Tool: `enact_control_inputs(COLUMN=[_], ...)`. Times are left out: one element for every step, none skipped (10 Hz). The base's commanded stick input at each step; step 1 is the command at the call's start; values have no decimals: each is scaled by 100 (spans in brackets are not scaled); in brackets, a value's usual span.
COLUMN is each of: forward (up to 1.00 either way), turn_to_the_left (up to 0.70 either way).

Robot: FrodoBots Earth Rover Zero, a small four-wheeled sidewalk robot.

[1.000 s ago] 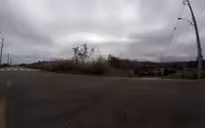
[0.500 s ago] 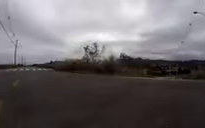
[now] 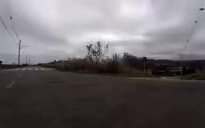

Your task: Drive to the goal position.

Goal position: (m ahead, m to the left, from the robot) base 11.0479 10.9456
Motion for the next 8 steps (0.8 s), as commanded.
enact_control_inputs(forward=[70, 70, 70, 70, 70, 70, 70, 70], turn_to_the_left=[0, 3, 14, 14, 14, 14, 14, 14])
